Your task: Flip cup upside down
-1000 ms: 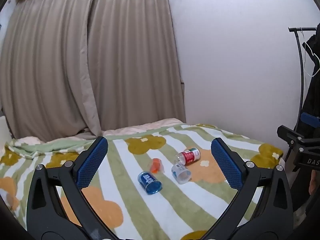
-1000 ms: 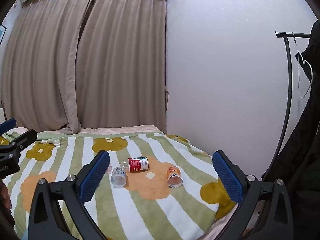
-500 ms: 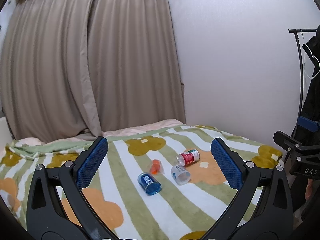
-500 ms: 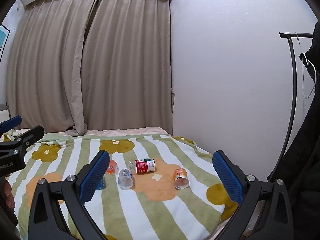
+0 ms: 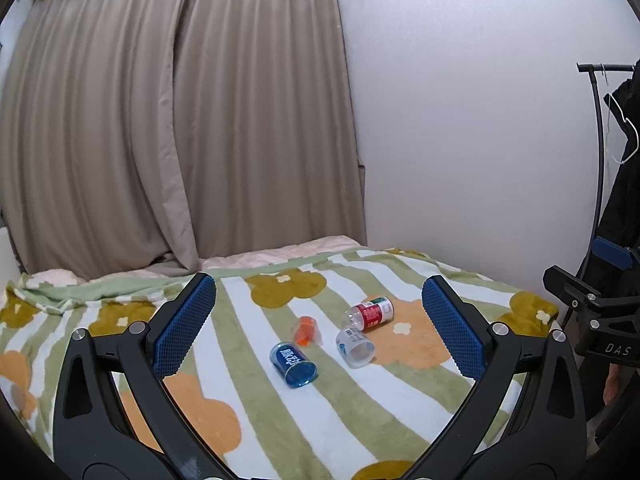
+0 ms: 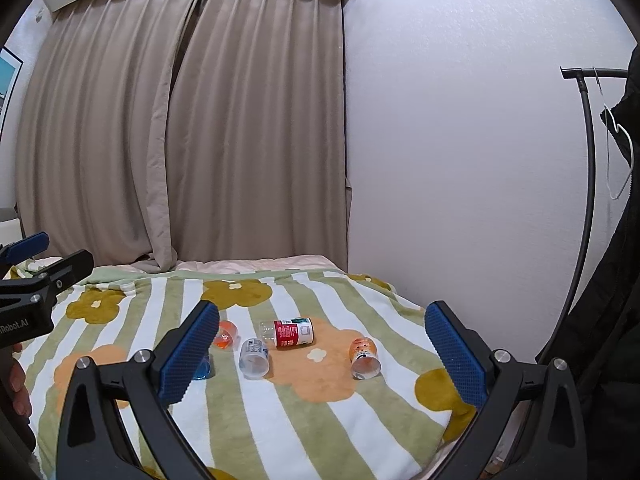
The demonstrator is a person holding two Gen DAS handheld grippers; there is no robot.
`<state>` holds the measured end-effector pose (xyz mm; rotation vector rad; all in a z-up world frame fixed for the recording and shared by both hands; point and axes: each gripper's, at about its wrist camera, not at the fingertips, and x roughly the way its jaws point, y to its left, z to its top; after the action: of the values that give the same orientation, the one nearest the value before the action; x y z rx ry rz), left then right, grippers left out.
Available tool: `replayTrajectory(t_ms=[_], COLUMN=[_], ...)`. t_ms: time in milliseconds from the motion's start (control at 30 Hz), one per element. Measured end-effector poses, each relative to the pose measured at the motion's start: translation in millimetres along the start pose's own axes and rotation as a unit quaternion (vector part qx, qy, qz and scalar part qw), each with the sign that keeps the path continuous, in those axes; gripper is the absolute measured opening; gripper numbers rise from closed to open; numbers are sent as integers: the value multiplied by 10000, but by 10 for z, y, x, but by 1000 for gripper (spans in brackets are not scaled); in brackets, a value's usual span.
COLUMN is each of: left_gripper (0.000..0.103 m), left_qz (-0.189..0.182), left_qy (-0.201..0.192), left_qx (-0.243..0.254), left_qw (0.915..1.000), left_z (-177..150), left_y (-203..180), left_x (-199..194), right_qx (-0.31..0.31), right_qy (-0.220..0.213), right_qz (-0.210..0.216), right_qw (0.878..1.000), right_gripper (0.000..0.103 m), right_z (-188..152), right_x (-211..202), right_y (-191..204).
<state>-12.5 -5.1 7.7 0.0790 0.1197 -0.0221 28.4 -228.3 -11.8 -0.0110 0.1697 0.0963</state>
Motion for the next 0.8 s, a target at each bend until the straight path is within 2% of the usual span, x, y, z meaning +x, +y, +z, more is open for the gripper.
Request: replayTrajectory(t_ms=[800], left_gripper=[103], left_qz=[-169], left_qy=[62], left_qx=[-137], left_qw=[9997], left_z=[70], left_y=[-22], left_x=[-29], right_qx=[44], right_qy=[-25], right_qz=[-26], right_qw=[10000], right_gripper=[103], right_z=[0], right_x=[-6], right_y=[-18])
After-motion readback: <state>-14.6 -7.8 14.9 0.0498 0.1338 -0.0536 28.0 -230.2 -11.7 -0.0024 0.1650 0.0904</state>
